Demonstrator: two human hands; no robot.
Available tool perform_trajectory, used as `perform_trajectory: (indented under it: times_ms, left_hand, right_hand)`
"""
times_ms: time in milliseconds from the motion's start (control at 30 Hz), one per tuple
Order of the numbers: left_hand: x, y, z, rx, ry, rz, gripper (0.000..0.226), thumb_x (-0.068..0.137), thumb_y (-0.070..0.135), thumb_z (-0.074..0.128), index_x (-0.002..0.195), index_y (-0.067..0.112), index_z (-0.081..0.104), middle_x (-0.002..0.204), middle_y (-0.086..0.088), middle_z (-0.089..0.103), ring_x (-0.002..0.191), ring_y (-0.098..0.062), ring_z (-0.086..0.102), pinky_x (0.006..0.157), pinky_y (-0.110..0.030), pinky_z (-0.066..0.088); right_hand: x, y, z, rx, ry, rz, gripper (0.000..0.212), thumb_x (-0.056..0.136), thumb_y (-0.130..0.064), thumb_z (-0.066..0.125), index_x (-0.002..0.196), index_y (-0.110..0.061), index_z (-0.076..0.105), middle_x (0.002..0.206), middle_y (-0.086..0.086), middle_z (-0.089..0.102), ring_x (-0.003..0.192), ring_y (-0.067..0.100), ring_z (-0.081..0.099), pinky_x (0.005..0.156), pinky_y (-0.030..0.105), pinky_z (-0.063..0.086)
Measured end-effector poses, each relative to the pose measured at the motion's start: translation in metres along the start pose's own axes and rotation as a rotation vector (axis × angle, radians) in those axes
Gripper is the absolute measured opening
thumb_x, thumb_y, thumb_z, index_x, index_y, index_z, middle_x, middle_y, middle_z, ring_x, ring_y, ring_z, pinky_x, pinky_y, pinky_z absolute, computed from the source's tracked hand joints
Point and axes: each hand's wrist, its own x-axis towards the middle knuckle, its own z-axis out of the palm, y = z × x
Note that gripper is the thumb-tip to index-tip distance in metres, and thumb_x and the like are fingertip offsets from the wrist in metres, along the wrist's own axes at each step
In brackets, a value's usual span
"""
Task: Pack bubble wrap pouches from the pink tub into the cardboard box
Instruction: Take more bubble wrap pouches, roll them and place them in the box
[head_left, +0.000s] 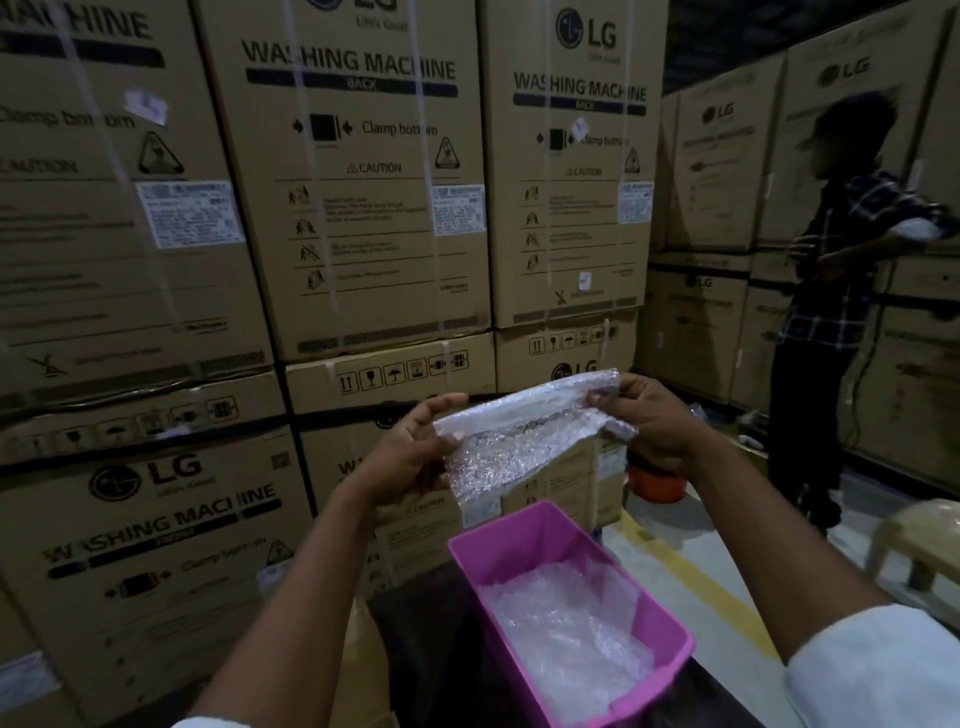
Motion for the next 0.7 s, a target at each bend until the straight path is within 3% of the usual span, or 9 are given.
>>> perform_trajectory:
  times_ms: [100,167,233,333,400,433,500,600,700]
  left_hand:
    - [0.004,-0.001,-0.005,0.057,0.076,0.059,0.025,0.089,-0.008,0.051,0.083,0.012,0.066,0.083,-0.006,0.064,0.071,-0.018,0.057,0.061,-0.027,0.05]
    - [0.006,0.002,-0.008,0.104,0.139,0.124,0.031,0.089,-0.01,0.049,0.074,0.012,0.064,0.076,-0.002,0.062,0.073,-0.019,0.052,0.063,-0.028,0.044]
    - [0.005,0.008,-0.006,0.029,0.124,0.123,0.024,0.089,-0.008,0.051,0.097,0.01,0.063,0.096,-0.007,0.063,0.079,-0.02,0.058,0.06,-0.027,0.052]
    - [0.003,0.007,-0.009,-0.176,-0.037,0.008,0.057,0.084,0.022,0.057,0.139,0.031,0.042,0.125,-0.016,0.052,0.087,-0.025,0.065,0.063,-0.037,0.057]
    - [0.003,0.002,-0.012,-0.306,-0.197,-0.113,0.069,0.086,0.06,0.049,0.147,0.035,0.03,0.15,-0.02,0.033,0.118,-0.046,0.054,0.083,-0.055,0.052]
    - [0.002,0.0,-0.013,-0.327,-0.222,-0.168,0.081,0.082,0.077,0.039,0.149,0.033,0.027,0.154,-0.02,0.028,0.122,-0.051,0.049,0.086,-0.057,0.05]
    - [0.002,0.0,-0.013,-0.261,-0.228,-0.244,0.098,0.072,0.088,0.032,0.147,0.024,0.031,0.146,-0.026,0.038,0.114,-0.05,0.056,0.081,-0.051,0.056]
    - [-0.001,0.011,-0.001,-0.105,-0.091,-0.26,0.071,0.08,0.058,0.06,0.134,0.017,0.039,0.135,-0.027,0.048,0.094,-0.039,0.067,0.064,-0.036,0.061]
    - [0.0,0.016,0.006,0.058,0.069,-0.21,0.036,0.086,0.019,0.065,0.113,0.0,0.053,0.111,-0.023,0.062,0.077,-0.027,0.068,0.056,-0.027,0.058]
  right_hand:
    - [0.0,-0.001,-0.002,0.001,-0.063,-0.028,0.036,0.071,-0.02,0.076,0.103,-0.005,0.069,0.1,0.012,0.071,0.091,0.023,0.067,0.077,0.031,0.058]
    - [-0.002,-0.002,-0.001,-0.019,-0.111,-0.027,0.026,0.067,-0.018,0.078,0.091,-0.011,0.076,0.099,0.013,0.07,0.085,0.022,0.066,0.077,0.031,0.056]
    - [-0.002,-0.003,-0.002,-0.003,-0.094,-0.041,0.015,0.068,-0.01,0.07,0.081,-0.012,0.077,0.093,0.011,0.07,0.078,0.02,0.066,0.07,0.029,0.056]
    - [-0.005,-0.008,0.001,0.063,-0.07,-0.087,0.015,0.068,-0.006,0.066,0.083,-0.004,0.071,0.084,0.007,0.071,0.071,0.015,0.067,0.063,0.024,0.057]
    - [-0.005,-0.008,0.003,0.07,-0.071,-0.092,0.012,0.071,-0.002,0.062,0.076,-0.006,0.072,0.08,0.006,0.071,0.068,0.014,0.067,0.061,0.023,0.057]
    - [-0.005,-0.007,0.003,0.06,-0.069,-0.088,0.016,0.074,0.001,0.061,0.071,-0.009,0.073,0.081,0.006,0.07,0.069,0.016,0.067,0.061,0.023,0.057]
    - [-0.004,-0.006,0.005,0.03,-0.065,-0.077,0.033,0.081,0.011,0.056,0.065,-0.011,0.073,0.086,0.008,0.068,0.074,0.018,0.067,0.065,0.025,0.058]
    - [-0.008,-0.009,0.01,-0.069,-0.063,-0.071,0.035,0.086,0.021,0.045,0.071,-0.003,0.065,0.091,0.009,0.063,0.076,0.016,0.066,0.065,0.022,0.057]
    - [-0.011,-0.011,0.009,-0.083,-0.063,-0.041,0.028,0.09,0.017,0.041,0.083,0.0,0.062,0.096,0.013,0.063,0.077,0.014,0.066,0.065,0.021,0.057]
